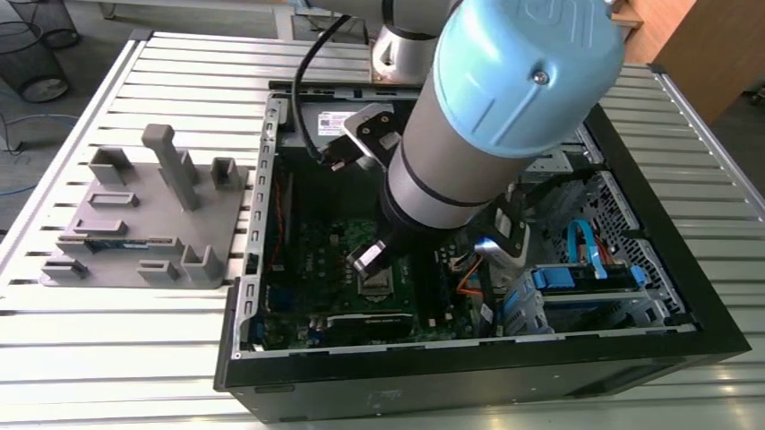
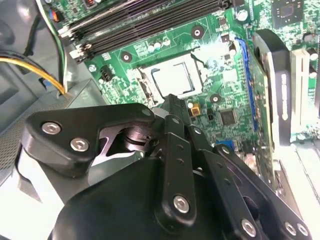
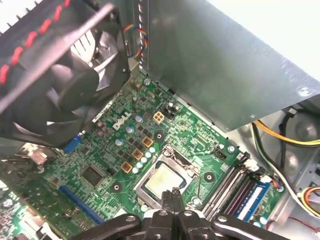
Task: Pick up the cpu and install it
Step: 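Install the first cpu locking lever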
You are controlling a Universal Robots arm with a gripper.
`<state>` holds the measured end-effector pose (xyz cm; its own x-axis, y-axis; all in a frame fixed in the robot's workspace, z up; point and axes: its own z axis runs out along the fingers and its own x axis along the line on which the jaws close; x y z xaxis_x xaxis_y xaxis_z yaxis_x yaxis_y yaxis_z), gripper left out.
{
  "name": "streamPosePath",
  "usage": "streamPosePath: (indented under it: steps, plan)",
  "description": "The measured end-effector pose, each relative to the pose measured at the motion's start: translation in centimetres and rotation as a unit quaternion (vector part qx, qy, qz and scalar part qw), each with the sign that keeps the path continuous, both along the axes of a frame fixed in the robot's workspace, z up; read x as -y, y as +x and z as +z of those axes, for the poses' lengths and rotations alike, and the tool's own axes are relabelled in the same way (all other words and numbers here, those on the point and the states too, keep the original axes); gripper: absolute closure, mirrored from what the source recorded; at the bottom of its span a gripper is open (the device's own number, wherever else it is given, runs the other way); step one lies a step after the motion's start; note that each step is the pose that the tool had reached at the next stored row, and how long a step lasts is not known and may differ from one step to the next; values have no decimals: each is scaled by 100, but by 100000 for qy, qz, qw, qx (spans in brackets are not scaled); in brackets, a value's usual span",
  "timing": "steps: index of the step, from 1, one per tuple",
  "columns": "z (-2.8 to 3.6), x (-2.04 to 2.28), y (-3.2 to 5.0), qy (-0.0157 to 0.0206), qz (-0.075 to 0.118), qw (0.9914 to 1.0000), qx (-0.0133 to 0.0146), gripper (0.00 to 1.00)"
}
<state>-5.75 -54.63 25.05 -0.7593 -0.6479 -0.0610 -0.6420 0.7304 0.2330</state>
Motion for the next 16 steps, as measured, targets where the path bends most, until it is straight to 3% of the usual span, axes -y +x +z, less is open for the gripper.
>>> streamPosePath:
  steps: [3,7,12,16]
  plan:
    - [38,-7,0,10,-12,100000,11,89]
    - [38,-58,0,-226,-240,99999,7,89]
    - [37,-95,10,-599,-1479,99987,3,89]
    - [29,-122,34,-688,-2587,99964,-2,89]
